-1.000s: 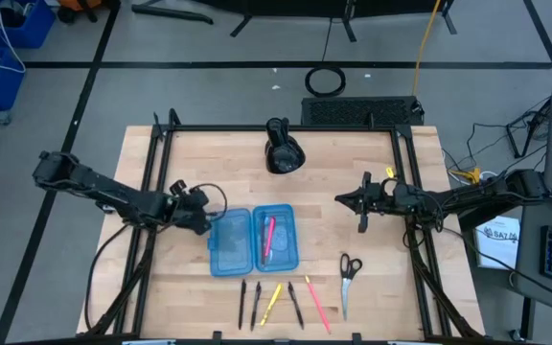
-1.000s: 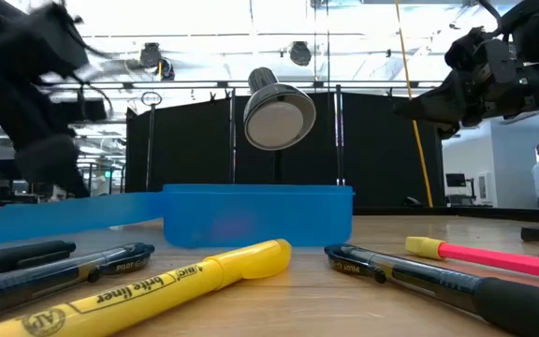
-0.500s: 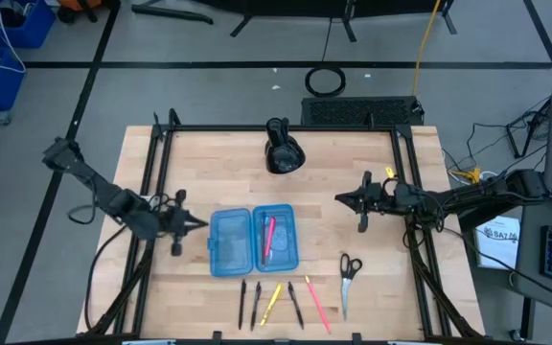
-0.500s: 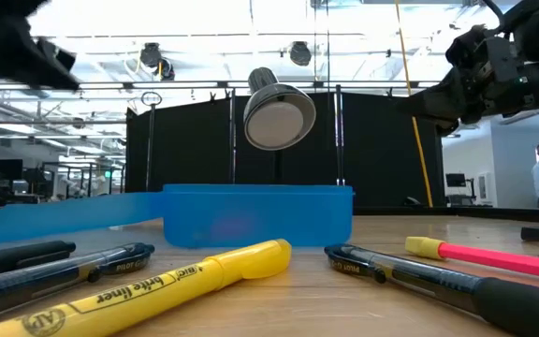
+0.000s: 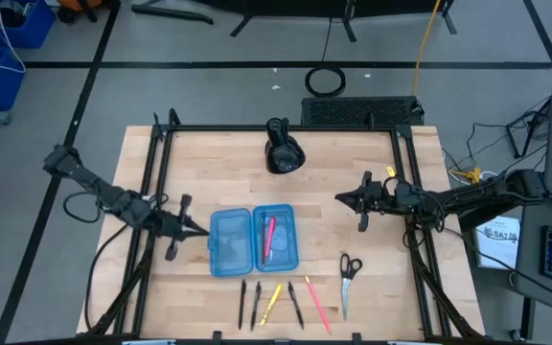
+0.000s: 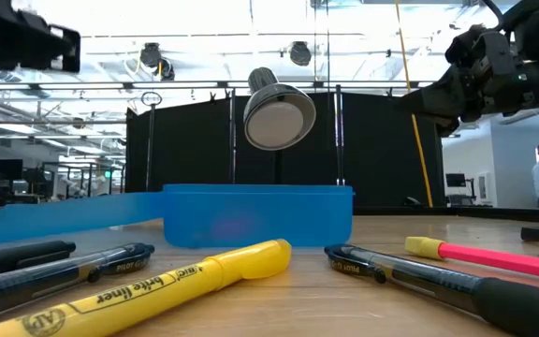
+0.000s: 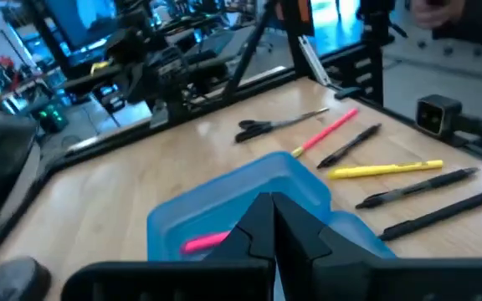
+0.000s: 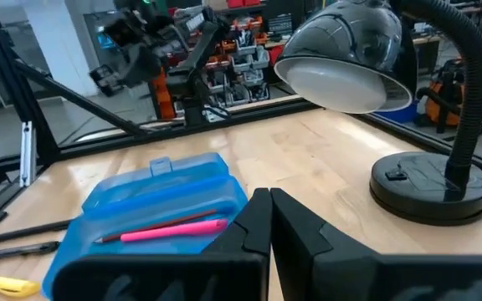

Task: Pick & place school supplies into a supply box
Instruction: Put the black scissors into the blue supply box

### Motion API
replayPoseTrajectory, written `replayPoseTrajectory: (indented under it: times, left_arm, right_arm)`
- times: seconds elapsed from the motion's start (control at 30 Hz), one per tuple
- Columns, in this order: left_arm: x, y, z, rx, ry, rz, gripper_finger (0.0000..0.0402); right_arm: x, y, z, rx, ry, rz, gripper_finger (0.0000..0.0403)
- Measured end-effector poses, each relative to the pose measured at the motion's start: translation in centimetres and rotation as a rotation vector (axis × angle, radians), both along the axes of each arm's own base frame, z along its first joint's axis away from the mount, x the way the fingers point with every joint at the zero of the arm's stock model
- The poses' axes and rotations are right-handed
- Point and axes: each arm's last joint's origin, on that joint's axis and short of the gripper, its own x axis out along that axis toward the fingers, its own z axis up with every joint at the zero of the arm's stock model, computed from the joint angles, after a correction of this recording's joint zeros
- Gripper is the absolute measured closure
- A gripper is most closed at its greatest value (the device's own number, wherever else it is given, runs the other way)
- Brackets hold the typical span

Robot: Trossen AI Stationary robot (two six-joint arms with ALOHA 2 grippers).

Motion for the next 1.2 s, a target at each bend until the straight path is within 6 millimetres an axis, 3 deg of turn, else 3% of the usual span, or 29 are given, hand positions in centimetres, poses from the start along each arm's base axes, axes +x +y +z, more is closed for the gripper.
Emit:
replayPoseTrajectory:
  times: [0.23,0.47,0.53,0.67,0.8,0.9,1.2]
  left_arm:
    - [-1.7,1.1,-2.8,-0.134,-0.084,0.007,0.0400]
    - [-2.8,1.9,-1.6,-0.111,-0.067,0.068,0.0400]
    - [-2.8,2.0,-2.0,-0.114,-0.022,0.126,0.0400]
    - [-2.8,1.9,-2.0,-0.153,-0.006,0.085,0.0401]
    - [-2.8,1.8,-1.9,-0.162,-0.011,0.063,0.0397]
    - [-2.8,1.9,-1.9,-0.172,-0.012,0.087,0.0390]
    - [-2.8,2.2,-1.9,-0.101,-0.038,0.190,0.0399]
  right_arm:
    - [0.0,0.4,0.0,0.028,-0.001,0.098,0.0403]
    - [0.0,1.6,0.1,-0.035,-0.005,0.178,0.0403]
    - [0.3,2.0,0.9,-0.064,-0.026,0.182,0.0403]
    - [1.3,3.3,3.1,-0.183,0.030,0.066,0.0403]
    - [2.9,5.2,6.0,-0.251,0.171,-0.046,0.0403]
    - [4.0,7.1,8.3,-0.198,0.272,-0.040,0.0403]
    - [7.9,15.2,11.3,0.048,0.530,0.019,0.0403]
